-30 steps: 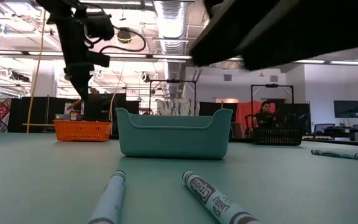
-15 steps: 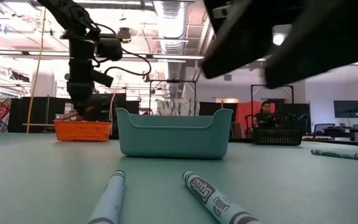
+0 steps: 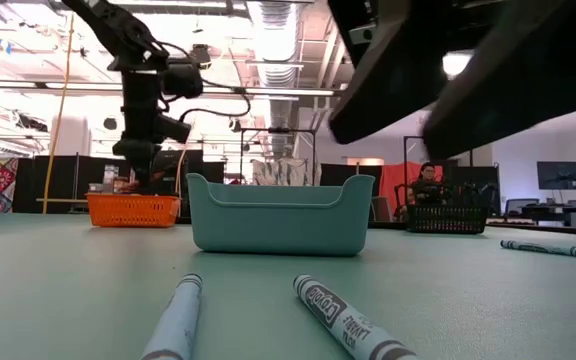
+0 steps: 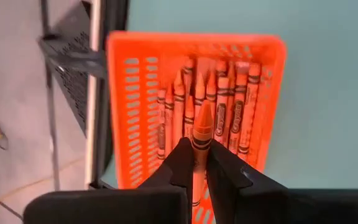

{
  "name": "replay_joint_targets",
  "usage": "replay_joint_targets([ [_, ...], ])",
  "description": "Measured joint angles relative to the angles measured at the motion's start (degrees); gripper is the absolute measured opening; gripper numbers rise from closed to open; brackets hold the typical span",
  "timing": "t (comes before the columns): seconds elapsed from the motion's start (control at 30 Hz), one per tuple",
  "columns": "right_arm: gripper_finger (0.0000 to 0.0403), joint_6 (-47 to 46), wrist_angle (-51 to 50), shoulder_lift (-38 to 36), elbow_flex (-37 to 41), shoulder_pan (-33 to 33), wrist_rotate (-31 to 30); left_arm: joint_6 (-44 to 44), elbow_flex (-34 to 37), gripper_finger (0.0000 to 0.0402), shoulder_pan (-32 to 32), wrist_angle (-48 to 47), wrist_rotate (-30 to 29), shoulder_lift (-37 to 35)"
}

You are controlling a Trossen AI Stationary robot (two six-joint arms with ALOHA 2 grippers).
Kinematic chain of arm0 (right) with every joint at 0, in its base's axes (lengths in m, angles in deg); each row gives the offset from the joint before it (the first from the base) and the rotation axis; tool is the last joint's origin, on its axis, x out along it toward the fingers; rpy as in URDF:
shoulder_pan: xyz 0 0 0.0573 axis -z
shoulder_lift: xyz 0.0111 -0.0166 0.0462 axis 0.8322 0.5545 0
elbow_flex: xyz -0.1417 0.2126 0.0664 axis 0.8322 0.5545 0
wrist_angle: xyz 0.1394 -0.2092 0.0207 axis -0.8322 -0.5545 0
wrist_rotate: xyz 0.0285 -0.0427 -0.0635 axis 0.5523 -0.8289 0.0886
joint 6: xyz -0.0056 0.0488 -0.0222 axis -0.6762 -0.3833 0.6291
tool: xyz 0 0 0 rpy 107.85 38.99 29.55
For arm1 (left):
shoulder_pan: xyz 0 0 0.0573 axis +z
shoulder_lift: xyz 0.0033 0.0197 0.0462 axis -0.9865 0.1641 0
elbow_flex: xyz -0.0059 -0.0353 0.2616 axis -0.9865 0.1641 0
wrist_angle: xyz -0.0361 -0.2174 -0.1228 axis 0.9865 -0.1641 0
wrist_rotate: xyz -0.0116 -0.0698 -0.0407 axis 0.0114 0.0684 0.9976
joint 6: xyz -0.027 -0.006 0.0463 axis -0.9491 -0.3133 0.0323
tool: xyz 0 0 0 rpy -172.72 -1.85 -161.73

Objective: Sort crayons
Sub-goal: Put the orange crayon into the orange bin, then put the blue crayon into the blue bin

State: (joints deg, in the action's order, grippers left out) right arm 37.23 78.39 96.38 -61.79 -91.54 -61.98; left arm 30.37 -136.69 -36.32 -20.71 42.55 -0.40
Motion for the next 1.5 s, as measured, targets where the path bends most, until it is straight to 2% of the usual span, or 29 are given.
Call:
replay_joint_targets([
  [0.1,0.0163,-1.6,-0.5,0.0,0.0,-1.0,-1.4,-0.3,0.0,0.0035,0.7,-0.5,1.3,1.7],
  [0.3,0.0144,-4.5,-1.7,0.0,0.0,-3.3,-4.8,-1.0,-0.3,0.0125,0.8,1.0,0.2,2.2],
  [0.43,0.0136,-7.3,-2.7,0.0,0.0,-4.6,-7.0,-3.6,-3.3,0.0176,0.1,-1.2,-0.6,1.2],
  [0.57,0.0135,-10.9,-4.2,0.0,0.0,-5.7,-7.2,-8.4,-7.2,0.0196,-4.0,-7.3,5.9,-1.1],
  [0.7,0.0134,-14.1,-5.8,0.0,0.0,-6.8,-7.7,-12.7,-7.5,0.0196,-13.9,-9.6,14.4,-5.6],
  [0.8,0.0134,-15.8,-6.3,0.0,0.0,-7.7,-9.0,-15.4,-6.2,0.0191,-25.7,-9.3,16.4,-8.9],
  [0.9,0.0134,-17.0,-6.6,0.0,0.0,-8.6,-10.1,-17.8,-4.1,0.0186,-39.7,-6.3,15.9,-10.5],
  [1.0,0.0134,-18.5,-6.7,0.0,0.0,-9.2,-10.4,-19.4,-1.2,0.0183,-54.0,2.1,13.6,-10.4],
  [1.13,0.0134,-20.9,-6.8,0.0,0.0,-9.9,-10.5,-19.2,0.9,0.0183,-68.1,14.6,8.5,-6.6],
  [1.27,0.0134,-23.7,-6.9,0.0,0.0,-10.6,-10.5,-19.0,0.6,0.0183,-75.0,23.7,7.6,-0.2],
  [1.37,0.0134,-25.5,-6.9,0.0,0.0,-11.0,-10.5,-18.9,-0.5,0.0183,-77.1,28.0,9.2,5.6],
  [1.5,0.0134,-29.0,-6.9,0.0,0.0,-11.4,-10.5,-17.7,-5.1,0.0183,-78.9,29.1,10.9,14.1],
])
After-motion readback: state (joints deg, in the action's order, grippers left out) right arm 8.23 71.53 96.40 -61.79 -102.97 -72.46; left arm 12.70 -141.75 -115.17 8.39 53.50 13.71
